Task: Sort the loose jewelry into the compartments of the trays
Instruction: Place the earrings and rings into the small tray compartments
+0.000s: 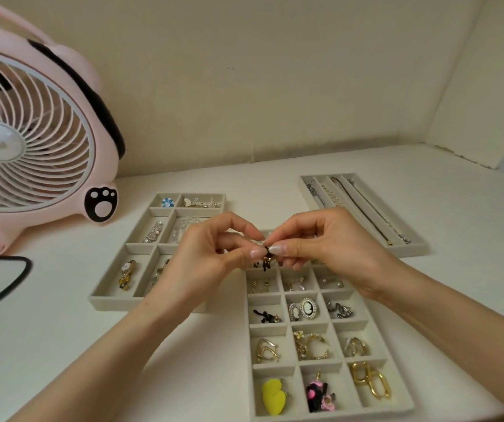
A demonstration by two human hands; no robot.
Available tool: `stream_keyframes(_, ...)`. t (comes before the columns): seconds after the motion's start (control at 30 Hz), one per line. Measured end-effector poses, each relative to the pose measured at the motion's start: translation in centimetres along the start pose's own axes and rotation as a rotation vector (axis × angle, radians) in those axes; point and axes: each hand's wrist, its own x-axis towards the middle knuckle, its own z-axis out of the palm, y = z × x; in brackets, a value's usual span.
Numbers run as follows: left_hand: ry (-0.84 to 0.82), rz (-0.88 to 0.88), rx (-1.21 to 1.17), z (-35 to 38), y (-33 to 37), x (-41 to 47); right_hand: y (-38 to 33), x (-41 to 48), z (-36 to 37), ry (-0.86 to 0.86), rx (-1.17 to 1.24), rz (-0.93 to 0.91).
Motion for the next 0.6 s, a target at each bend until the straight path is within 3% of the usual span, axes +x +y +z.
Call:
stream_keyframes(0.3, 0.045, 0.123, 0.217, 0.6, -0.4, -0.1, 0.2, -0.4, 0.0, 0.003, -0.044, 0.003)
stream_keyframes(0.47, 0.004, 0.107, 0.261, 0.4, 0.4, -0.2, 0.3, -0.4, -0.7, 0.021, -0.014, -0.008)
stream_keyframes(0.6, -0.077, 0.176, 0.579, 0.1, 1.0, -0.7, 0.7, -0.7, -1.7, 0.036, 0.045, 0.021)
